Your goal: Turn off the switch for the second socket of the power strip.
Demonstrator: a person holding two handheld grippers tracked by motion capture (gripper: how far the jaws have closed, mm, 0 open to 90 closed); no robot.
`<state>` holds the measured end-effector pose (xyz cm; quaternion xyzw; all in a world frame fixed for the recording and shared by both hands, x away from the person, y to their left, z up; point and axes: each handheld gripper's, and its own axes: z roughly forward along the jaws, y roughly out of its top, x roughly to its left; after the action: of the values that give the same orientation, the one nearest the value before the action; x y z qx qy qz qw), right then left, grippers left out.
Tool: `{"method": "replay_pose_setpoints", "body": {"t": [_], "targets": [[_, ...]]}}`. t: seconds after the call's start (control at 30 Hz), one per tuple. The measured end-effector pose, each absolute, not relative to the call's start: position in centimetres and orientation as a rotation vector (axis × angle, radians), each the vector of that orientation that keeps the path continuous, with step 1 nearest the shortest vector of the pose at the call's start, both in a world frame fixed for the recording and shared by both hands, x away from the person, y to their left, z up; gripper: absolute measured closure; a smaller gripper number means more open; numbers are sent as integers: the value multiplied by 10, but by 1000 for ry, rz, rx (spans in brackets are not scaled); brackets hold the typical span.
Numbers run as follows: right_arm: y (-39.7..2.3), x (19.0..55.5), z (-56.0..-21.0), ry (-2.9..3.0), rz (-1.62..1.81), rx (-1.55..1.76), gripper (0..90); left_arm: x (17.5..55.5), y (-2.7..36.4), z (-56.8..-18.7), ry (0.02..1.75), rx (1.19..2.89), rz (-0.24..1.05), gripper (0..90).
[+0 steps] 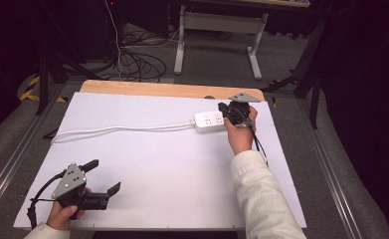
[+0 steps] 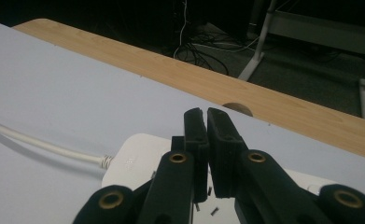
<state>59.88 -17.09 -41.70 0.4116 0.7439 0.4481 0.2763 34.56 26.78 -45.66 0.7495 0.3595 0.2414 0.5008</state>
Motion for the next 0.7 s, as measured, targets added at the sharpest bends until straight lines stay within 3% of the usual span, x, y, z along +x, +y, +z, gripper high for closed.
{"method": "replay_pose_setpoints", "body": {"t": [0.17, 0.47, 0.7], "targets": [[-170, 593, -412, 2004, 1231, 1099, 809, 346, 269, -456, 863, 1815, 593, 14], [-164, 569, -393, 2048, 1287, 1033, 518, 343, 271, -453, 874, 1801, 600, 14], [-169, 539, -375, 2094, 1331, 1016, 394, 340, 277, -449, 903, 1767, 599, 14]]}}
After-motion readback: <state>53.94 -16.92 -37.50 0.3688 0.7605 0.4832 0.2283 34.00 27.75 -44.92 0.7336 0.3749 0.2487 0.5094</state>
